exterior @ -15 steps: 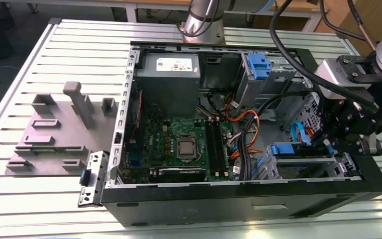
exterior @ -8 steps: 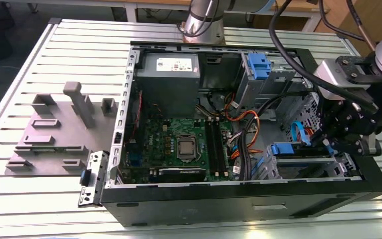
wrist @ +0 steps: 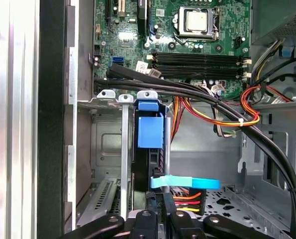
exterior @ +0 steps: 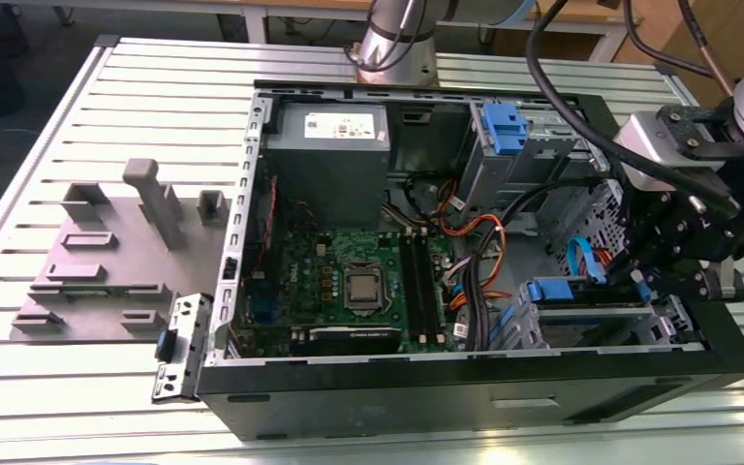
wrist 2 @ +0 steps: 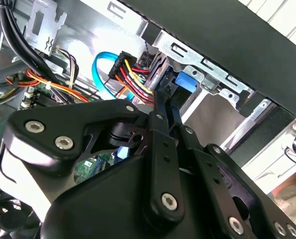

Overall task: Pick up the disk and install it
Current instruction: 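Insert the second disk wire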

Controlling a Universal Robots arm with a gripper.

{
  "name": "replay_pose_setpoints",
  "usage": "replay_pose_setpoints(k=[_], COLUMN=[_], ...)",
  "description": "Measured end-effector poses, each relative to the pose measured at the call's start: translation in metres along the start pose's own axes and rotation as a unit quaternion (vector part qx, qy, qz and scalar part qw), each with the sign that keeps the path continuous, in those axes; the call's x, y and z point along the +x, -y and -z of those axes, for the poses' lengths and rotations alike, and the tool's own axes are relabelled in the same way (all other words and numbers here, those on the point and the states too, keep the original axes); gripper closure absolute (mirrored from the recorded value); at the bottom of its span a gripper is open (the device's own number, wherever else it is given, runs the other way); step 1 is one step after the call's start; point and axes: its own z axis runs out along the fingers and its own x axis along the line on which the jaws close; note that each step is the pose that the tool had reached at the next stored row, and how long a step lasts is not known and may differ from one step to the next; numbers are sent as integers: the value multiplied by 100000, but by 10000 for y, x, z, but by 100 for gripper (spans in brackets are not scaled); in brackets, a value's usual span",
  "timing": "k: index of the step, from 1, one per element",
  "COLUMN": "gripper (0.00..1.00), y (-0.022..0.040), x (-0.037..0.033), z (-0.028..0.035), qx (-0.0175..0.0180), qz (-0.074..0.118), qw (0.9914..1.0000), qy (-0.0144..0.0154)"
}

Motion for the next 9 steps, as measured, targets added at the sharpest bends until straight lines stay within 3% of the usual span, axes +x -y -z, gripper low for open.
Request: replay_pose_setpoints(k=[9], gripper=[84], y=[18], x=[9], z=[-6], qx=[28], qz=[-555], qw=[99998], qy=[-6])
